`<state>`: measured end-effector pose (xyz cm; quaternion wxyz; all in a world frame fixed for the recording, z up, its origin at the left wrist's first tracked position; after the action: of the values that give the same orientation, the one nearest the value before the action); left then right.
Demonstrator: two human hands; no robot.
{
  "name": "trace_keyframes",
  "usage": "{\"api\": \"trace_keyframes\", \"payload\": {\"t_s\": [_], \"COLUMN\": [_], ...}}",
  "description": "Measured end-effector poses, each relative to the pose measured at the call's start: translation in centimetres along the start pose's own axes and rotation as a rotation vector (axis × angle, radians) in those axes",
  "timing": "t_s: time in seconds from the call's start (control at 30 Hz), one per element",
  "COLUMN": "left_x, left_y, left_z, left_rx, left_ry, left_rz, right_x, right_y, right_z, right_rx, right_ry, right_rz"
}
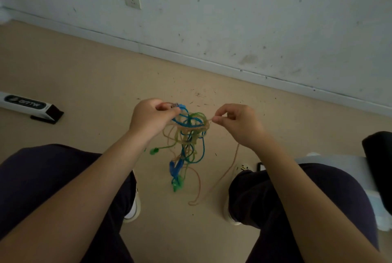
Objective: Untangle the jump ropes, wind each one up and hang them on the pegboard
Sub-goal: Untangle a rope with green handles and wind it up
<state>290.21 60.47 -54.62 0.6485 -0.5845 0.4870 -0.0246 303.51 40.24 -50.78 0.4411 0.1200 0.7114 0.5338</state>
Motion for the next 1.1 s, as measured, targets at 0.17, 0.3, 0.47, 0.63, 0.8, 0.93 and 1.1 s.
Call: {"api": "trace_keyframes", "payload": {"t_s": [0.17,0.3,0.47,0.63,0.8,0.93,1.1], "left_x": [0.7,5.3,5.7,4.5,4.2,4.1,4.3], "left_y": [-2.7,-3.5,-2.4,-2.0,-2.3,-2.9,-4.0], "left_z": [-0.8,-3.4,-2.7,-1.9,-2.1,-2.5,-3.3], "left_rx": [0.204,0.327,0.325,0.259,0.207,0.233,0.295], "left_ry": [0.142,0.531,0.533,0.446,0.464,0.447,0.48], "left_rz": [0.006,0.166,0.275,0.267,0.15,0.116,0.078], "right_x": [2.6,4.7,1.7,-1.8,0.5,1.4,3.3], "right_y": [0.7,2.2,2.6,1.2,0.3,-0.1,0.4], "right_z": [-0.6,-1.3,-0.8,-0.3,-1.0,-1.3,-1.7], "right_rx": [-0.095,-0.14,-0.126,-0.063,0.123,0.165,0.157], "right_ry": [0.153,0.298,0.136,-0.067,0.097,0.18,0.287], "right_rz": [0.146,0.373,0.599,0.695,0.384,0.173,0.184]}}
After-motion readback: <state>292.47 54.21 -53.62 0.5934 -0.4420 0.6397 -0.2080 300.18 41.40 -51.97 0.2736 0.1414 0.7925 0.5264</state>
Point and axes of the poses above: each hand's wrist, its own z-axis towards the middle knuckle, its own x-axis out of the palm, y = z × x, the point moved 10 cm from there along z, towards the middle knuckle, and after that the axes turned 12 degrees about z, right-handed, at the moved point
